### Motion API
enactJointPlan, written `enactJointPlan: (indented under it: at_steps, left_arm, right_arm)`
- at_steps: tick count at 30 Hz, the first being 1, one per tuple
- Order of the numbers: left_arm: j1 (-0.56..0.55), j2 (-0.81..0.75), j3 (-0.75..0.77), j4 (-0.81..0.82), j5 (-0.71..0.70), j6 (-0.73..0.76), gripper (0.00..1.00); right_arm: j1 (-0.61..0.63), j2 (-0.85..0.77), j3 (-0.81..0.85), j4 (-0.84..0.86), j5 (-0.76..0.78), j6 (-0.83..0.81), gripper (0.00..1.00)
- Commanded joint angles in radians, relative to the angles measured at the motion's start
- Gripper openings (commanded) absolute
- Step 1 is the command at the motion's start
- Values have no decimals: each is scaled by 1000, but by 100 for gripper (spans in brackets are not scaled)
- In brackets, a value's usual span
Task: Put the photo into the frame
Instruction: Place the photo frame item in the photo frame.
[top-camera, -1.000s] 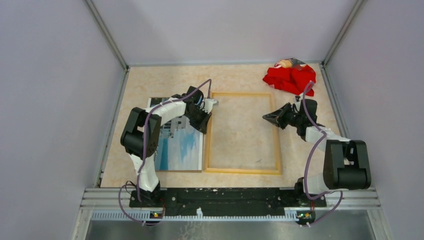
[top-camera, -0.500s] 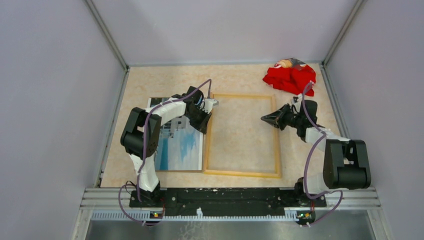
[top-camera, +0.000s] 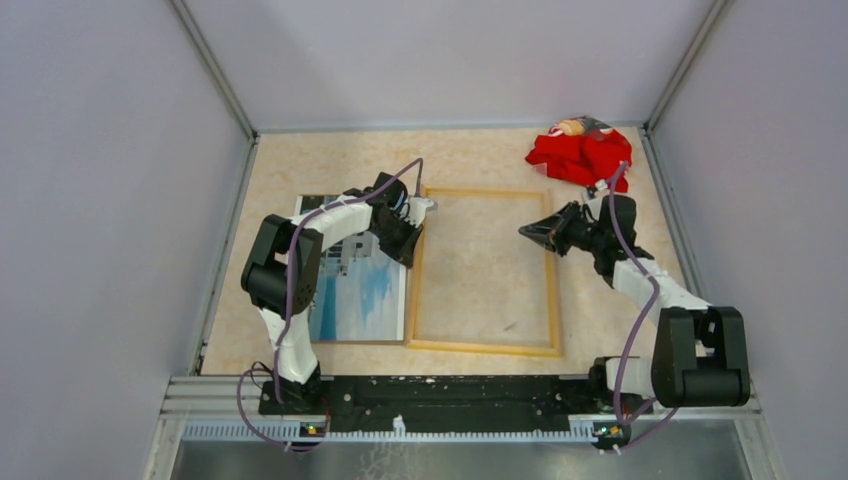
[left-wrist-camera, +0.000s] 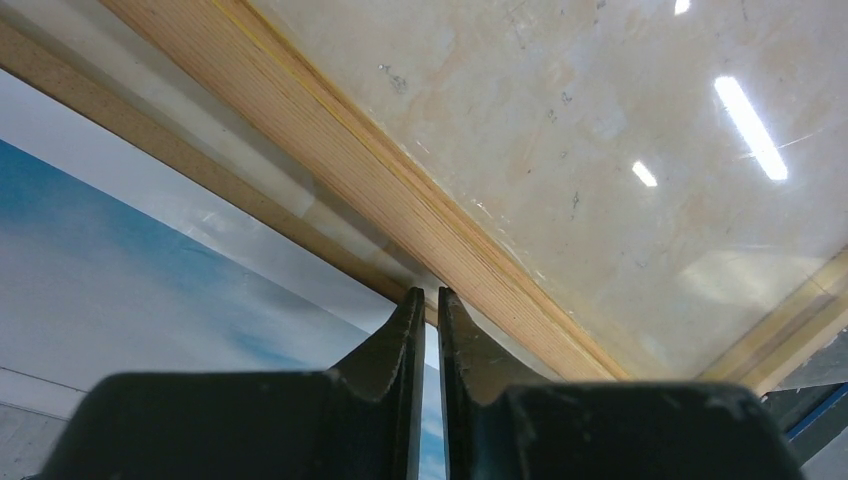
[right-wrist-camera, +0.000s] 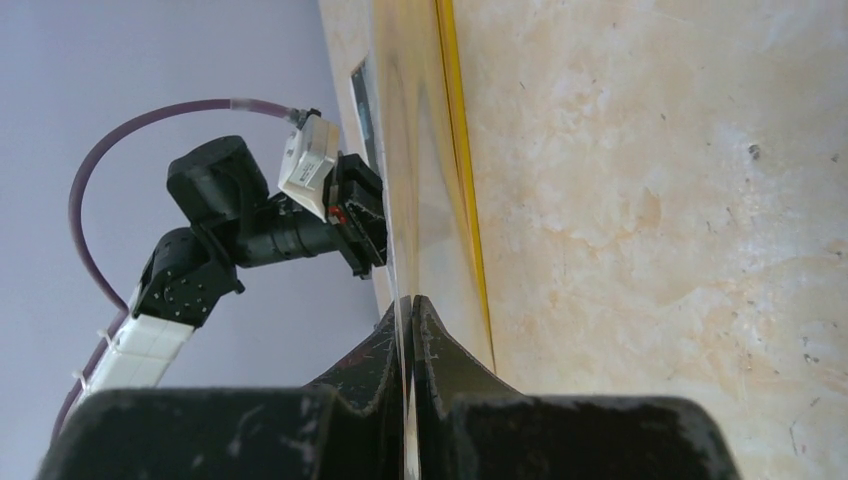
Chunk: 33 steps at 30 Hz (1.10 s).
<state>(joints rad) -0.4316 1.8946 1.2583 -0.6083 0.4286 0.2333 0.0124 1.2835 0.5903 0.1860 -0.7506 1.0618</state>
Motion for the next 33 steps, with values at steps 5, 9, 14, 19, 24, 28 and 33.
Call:
enactJointPlan:
  at_steps: [5,9,14,19,24,28,33]
  left_arm:
    - [-9,-14,16,11,25,-12,15]
    - [-9,-13,13,15,32,-13,14]
    - [-9,-14,12,18,39,-13,13]
    - [-9,-20,0,28,68,-18,12]
    - [-8,-26,-21,50,93,-25,10]
    - [-7,-31,-37,71,109,-35,6]
    - [9,-52,-73,121,148,-60,0]
  right_arm:
    - [74,-23,89,-17,43,23,0]
    - [101,-20,112,-15,56,36,0]
    - [117,-27,130,-30,82,49,0]
    - [139,-38,130,-24,119,82,0]
    - [169,-38,134,-11,160,118,0]
    - [189,-29,138,12,164,145,0]
    - [196,-23,135,49,168,175,0]
